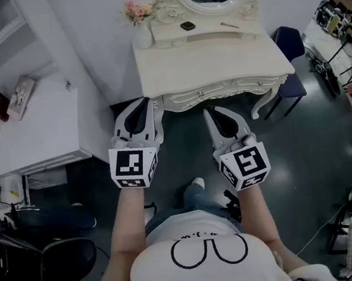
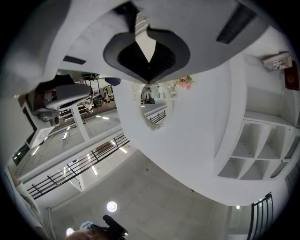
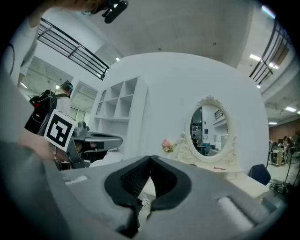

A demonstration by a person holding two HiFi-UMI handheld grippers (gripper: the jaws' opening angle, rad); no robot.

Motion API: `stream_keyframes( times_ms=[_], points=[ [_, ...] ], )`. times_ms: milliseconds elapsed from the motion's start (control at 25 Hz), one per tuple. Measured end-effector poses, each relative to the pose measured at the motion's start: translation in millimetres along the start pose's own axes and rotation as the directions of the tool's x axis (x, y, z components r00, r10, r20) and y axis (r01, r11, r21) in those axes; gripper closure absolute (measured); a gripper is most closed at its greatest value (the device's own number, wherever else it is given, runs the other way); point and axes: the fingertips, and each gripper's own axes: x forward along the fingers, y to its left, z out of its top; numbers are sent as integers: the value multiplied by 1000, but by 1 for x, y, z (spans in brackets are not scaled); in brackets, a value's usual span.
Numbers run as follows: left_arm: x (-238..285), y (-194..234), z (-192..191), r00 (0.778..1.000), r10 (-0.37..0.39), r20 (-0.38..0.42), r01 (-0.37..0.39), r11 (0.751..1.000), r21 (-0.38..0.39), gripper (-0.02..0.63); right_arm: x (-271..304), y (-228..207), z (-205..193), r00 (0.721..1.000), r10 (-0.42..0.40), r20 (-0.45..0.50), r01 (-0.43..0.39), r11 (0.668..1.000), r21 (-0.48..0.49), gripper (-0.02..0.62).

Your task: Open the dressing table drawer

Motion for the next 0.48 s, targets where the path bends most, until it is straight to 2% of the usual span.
stream_keyframes(
  times_ms=[200, 480],
  points=[
    [18, 4, -8, 1000, 11, -11, -11, 1000, -10, 607, 13, -16, -7, 1000, 6, -4, -6, 1000, 2, 595],
    [80, 6, -15, 999, 40, -13, -41, 999, -12, 607, 46, -72, -14, 1000, 21, 7, -21, 1000, 18, 595]
  ],
)
